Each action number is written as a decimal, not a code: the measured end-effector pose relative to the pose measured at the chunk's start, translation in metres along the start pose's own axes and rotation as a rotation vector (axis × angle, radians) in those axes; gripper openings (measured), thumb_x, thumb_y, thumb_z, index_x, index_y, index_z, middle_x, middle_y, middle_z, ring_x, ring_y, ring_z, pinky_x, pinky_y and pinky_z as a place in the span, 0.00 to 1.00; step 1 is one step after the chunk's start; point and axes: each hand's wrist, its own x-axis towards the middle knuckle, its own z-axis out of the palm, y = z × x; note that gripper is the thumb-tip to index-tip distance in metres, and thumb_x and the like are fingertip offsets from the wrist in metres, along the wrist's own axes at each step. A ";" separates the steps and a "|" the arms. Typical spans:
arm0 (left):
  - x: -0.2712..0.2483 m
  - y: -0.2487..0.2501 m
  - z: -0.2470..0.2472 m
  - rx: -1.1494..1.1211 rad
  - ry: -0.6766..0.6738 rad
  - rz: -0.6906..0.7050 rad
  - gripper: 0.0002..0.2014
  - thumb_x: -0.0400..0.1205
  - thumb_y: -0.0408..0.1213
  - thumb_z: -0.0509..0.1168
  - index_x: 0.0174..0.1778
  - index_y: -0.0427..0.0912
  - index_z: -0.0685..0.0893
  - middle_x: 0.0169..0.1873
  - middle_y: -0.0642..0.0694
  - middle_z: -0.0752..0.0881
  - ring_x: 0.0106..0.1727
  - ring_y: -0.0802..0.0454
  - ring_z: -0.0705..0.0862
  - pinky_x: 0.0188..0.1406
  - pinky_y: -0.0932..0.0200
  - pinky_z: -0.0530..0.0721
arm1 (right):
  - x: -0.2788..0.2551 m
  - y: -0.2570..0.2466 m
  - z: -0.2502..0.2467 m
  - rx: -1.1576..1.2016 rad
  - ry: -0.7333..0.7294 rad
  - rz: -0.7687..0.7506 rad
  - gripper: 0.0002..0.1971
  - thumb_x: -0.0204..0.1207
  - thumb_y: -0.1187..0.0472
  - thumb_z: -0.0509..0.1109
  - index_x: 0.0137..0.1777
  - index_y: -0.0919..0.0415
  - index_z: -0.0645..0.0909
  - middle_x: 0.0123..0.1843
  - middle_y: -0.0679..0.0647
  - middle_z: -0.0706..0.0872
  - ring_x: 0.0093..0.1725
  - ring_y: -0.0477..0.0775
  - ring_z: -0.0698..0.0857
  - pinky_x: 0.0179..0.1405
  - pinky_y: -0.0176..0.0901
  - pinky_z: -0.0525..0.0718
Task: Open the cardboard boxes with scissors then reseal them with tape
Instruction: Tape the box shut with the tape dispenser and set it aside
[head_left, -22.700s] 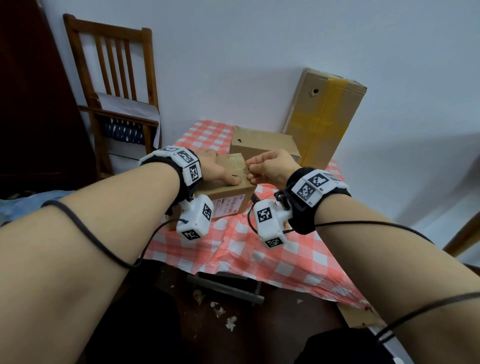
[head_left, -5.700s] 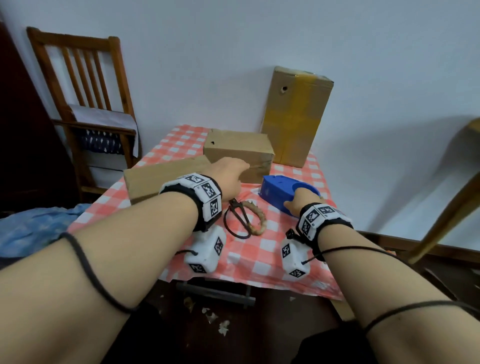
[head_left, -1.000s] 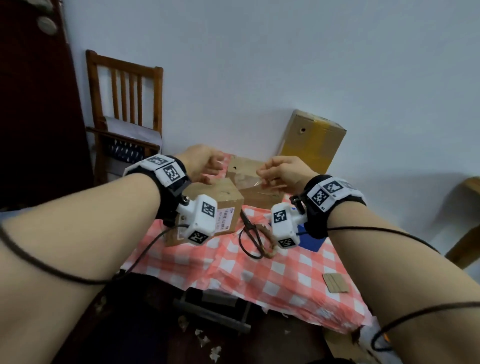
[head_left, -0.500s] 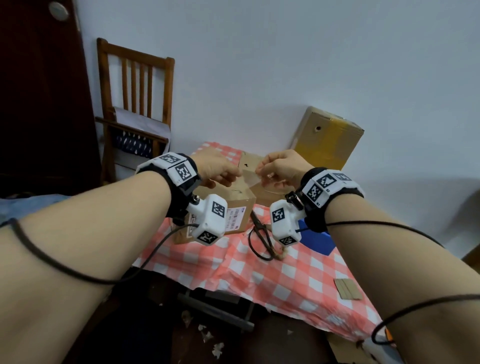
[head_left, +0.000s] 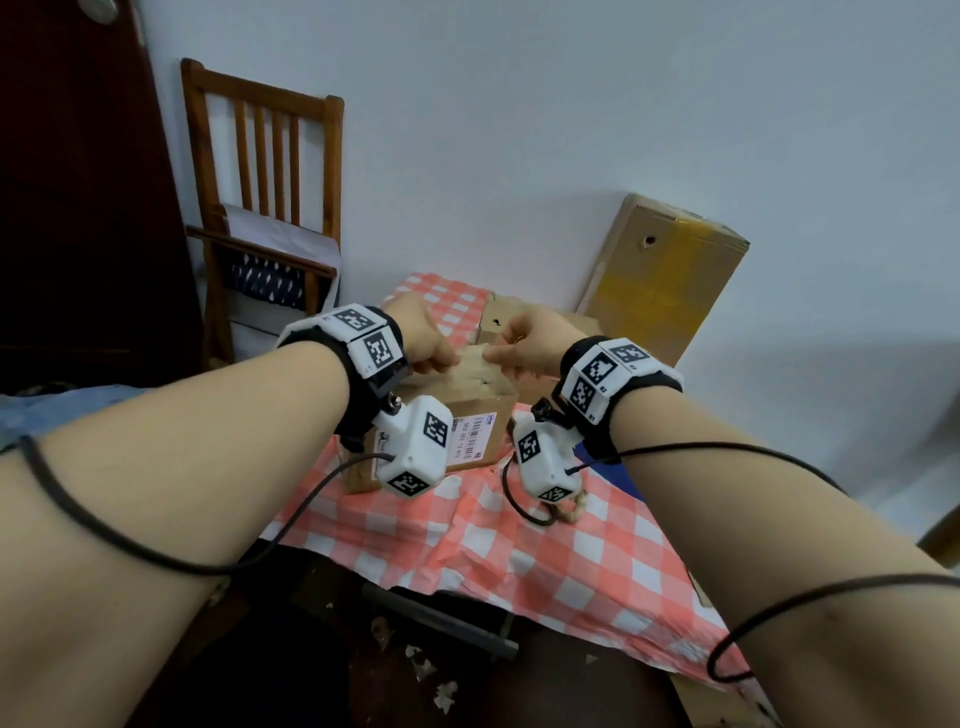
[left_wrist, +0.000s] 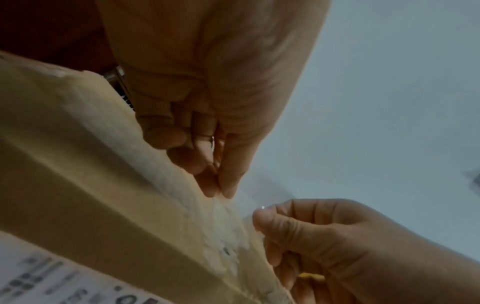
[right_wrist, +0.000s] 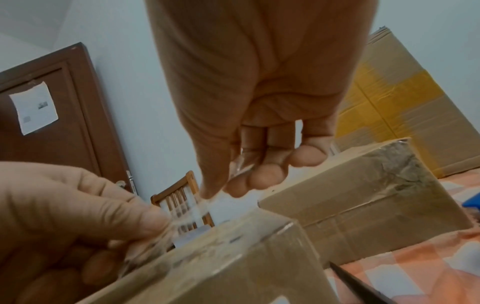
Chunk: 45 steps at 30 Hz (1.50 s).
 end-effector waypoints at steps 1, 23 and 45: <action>0.002 -0.001 0.000 0.030 -0.001 -0.007 0.08 0.74 0.33 0.76 0.44 0.32 0.90 0.36 0.42 0.89 0.28 0.54 0.80 0.26 0.63 0.75 | 0.003 0.001 0.003 -0.041 -0.009 0.001 0.08 0.76 0.58 0.74 0.40 0.60 0.82 0.31 0.49 0.84 0.28 0.44 0.80 0.28 0.35 0.76; -0.008 -0.009 0.043 0.626 -0.286 0.284 0.44 0.76 0.39 0.70 0.82 0.37 0.50 0.78 0.35 0.66 0.77 0.41 0.68 0.75 0.48 0.69 | 0.012 0.000 0.020 -0.352 -0.013 -0.046 0.09 0.77 0.62 0.67 0.38 0.65 0.84 0.32 0.57 0.85 0.37 0.55 0.82 0.48 0.47 0.84; -0.003 -0.017 0.062 0.880 -0.204 0.258 0.59 0.72 0.47 0.76 0.83 0.32 0.37 0.84 0.36 0.42 0.85 0.42 0.42 0.83 0.52 0.45 | -0.002 0.020 0.043 -0.618 0.228 -0.015 0.23 0.85 0.43 0.47 0.62 0.63 0.67 0.47 0.59 0.85 0.49 0.64 0.86 0.38 0.50 0.74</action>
